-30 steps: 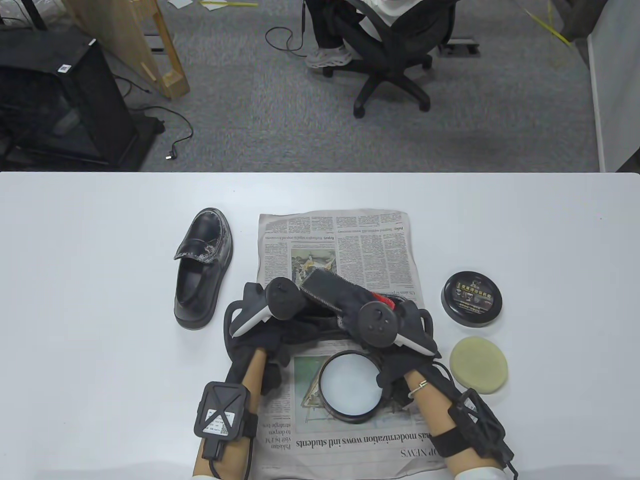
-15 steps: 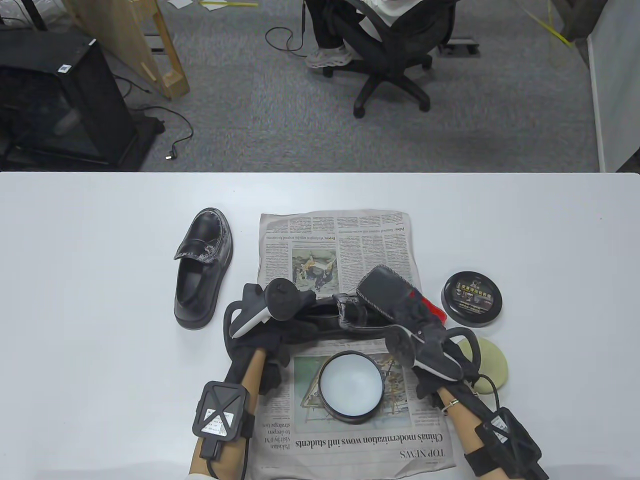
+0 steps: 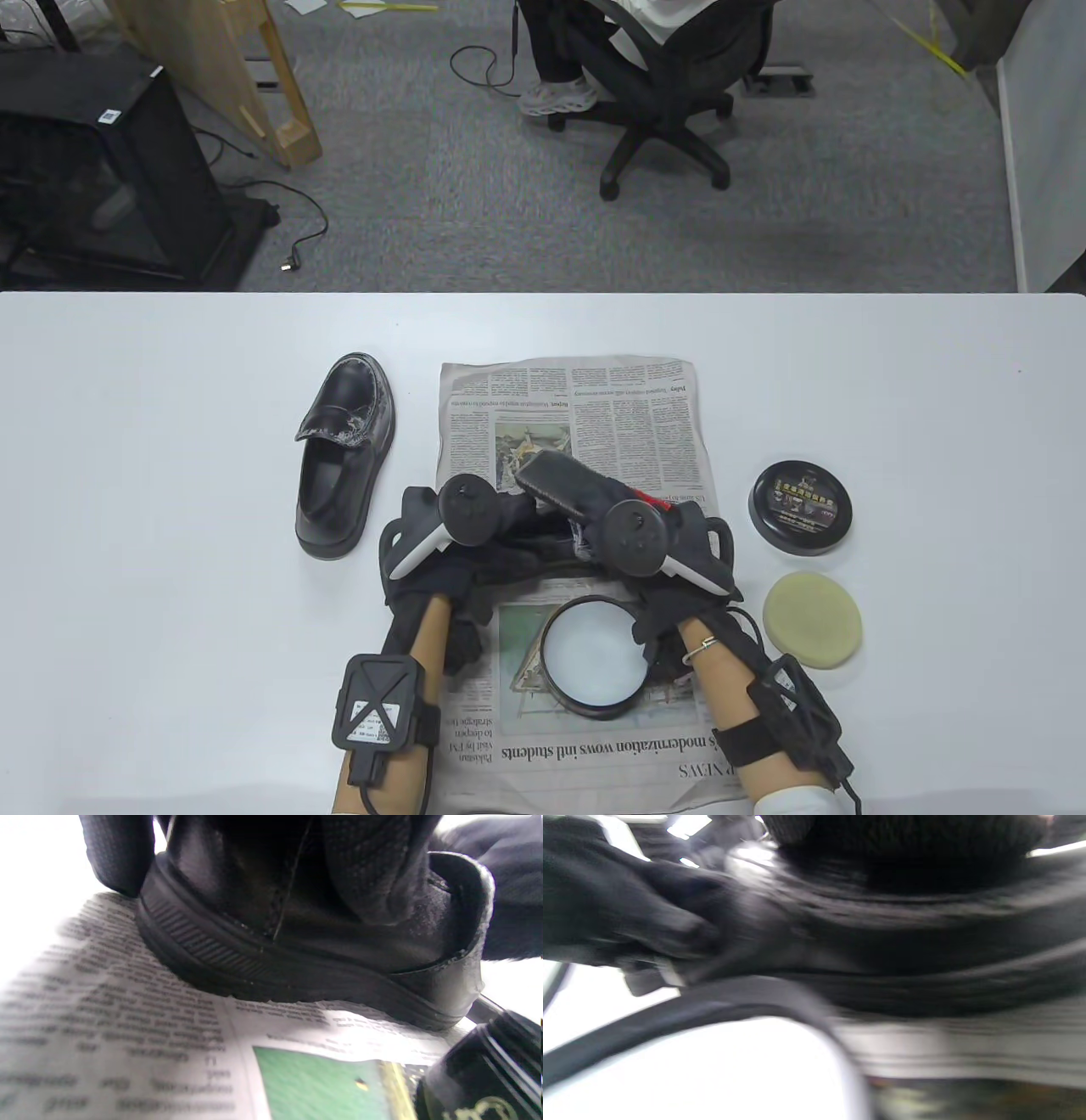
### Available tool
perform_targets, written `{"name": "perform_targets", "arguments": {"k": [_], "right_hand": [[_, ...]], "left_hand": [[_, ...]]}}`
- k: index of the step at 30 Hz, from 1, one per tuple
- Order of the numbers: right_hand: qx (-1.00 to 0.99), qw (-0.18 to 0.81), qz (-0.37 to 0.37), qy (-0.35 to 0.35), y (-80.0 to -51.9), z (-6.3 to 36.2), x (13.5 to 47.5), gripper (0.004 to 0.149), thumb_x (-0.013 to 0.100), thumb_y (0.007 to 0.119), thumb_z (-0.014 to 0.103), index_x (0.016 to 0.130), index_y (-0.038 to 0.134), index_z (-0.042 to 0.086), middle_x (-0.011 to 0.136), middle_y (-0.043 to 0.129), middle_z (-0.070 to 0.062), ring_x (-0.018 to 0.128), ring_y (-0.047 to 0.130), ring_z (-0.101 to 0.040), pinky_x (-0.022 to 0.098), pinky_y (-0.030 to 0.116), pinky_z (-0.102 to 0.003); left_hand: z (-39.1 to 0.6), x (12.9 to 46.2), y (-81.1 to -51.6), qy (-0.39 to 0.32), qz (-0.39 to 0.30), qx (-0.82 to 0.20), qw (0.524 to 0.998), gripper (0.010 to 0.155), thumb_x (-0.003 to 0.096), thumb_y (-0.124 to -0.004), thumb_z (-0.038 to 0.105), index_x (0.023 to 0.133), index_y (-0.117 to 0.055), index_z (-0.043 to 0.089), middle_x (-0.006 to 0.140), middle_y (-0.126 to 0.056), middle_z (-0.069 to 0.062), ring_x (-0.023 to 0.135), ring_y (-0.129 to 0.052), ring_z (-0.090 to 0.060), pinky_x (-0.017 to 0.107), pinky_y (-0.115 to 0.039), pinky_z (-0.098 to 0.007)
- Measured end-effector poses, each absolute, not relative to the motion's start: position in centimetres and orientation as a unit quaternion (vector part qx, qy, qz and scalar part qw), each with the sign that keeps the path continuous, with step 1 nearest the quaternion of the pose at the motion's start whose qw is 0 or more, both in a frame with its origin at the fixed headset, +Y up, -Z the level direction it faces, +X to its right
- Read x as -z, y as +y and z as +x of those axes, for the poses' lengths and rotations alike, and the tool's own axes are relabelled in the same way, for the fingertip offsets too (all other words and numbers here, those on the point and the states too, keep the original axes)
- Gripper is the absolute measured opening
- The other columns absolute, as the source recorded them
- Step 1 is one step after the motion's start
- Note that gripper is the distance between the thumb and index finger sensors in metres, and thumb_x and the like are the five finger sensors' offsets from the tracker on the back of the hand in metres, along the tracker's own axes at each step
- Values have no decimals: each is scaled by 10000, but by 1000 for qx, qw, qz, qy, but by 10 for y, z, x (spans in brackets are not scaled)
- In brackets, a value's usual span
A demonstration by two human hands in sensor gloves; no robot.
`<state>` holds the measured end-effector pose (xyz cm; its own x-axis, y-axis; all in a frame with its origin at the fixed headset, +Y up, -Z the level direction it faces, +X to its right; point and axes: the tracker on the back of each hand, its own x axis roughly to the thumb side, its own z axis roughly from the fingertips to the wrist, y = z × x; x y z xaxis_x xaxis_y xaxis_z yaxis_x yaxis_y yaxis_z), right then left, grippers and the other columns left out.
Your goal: Dip and apply leather care cream with polishing sponge on shoes
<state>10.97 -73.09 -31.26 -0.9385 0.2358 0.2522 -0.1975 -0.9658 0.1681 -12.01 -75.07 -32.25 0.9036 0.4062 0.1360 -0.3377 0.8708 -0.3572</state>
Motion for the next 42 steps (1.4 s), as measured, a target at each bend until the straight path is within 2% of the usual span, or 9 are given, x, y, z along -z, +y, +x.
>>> {"name": "perform_targets", "arguments": {"k": [3, 9, 18, 22, 26, 32, 37, 39, 42], "right_hand": [[-985, 111, 103, 78, -738, 134, 315, 511, 643, 520, 336, 1129, 476, 184, 1166, 510, -113, 1066, 516, -406, 719, 461, -574], [-995, -7, 100, 20, -740, 155, 284, 518, 638, 537, 327, 1124, 474, 162, 1147, 523, -140, 1023, 594, -432, 707, 581, -514], [-977, 19, 211, -16, -727, 119, 240, 530, 636, 547, 330, 1121, 501, 122, 1110, 589, -180, 966, 718, -424, 691, 665, -499], [-974, 63, 218, -16, -715, 97, 252, 519, 643, 530, 337, 1130, 476, 166, 1148, 543, -135, 1026, 641, -418, 714, 611, -549], [-977, 114, 172, 43, -722, 90, 292, 527, 650, 499, 353, 1145, 440, 181, 1181, 513, -123, 1058, 567, -448, 710, 535, -625], [-983, 127, 88, 97, -738, 128, 314, 527, 653, 479, 349, 1147, 444, 168, 1182, 485, -130, 1082, 462, -417, 719, 410, -602], [-998, 4, 63, 23, -743, 151, 285, 523, 644, 506, 336, 1131, 460, 149, 1151, 508, -152, 1023, 580, -452, 710, 576, -521], [-996, -34, 79, -9, -742, 148, 269, 525, 642, 526, 327, 1120, 494, 111, 1114, 561, -198, 936, 728, -470, 649, 712, -492], [-989, -60, 131, -37, -739, 134, 248, 528, 637, 540, 327, 1106, 530, 86, 1072, 629, -214, 889, 802, -445, 622, 768, -461]], "left_hand": [[-119, 321, -750, -109, -152, -171, 967, 755, 422, -869, 503, 1101, -587, 331, 1195, -664, -38, 1072, -684, -335, 699, -732, -598], [-116, 319, -750, -124, -132, -130, 975, 734, 440, -832, 529, 1101, -584, 329, 1183, -687, -48, 1047, -724, -343, 673, -781, -568], [-114, 316, -751, -147, -114, -104, 977, 737, 450, -801, 541, 1113, -570, 317, 1188, -685, -61, 1042, -734, -361, 677, -784, -558], [-113, 317, -750, -153, -121, -92, 976, 741, 450, -798, 543, 1116, -562, 319, 1193, -677, -61, 1046, -732, -362, 689, -782, -548], [-113, 318, -749, -157, -126, -80, 976, 753, 442, -804, 547, 1118, -556, 325, 1197, -673, -54, 1051, -732, -356, 697, -781, -539], [-111, 318, -748, -150, -128, -76, 978, 739, 443, -801, 546, 1111, -565, 335, 1194, -681, -56, 1046, -737, -350, 705, -766, -530], [-110, 317, -748, -146, -125, -72, 979, 732, 444, -799, 544, 1108, -570, 339, 1190, -690, -62, 1039, -743, -355, 706, -763, -525], [-110, 317, -748, -146, -125, -68, 979, 733, 444, -796, 546, 1109, -566, 341, 1190, -691, -65, 1037, -747, -356, 707, -764, -524], [-108, 317, -747, -145, -125, -65, 979, 735, 443, -798, 545, 1109, -566, 336, 1191, -688, -65, 1040, -740, -360, 710, -748, -537]]}}
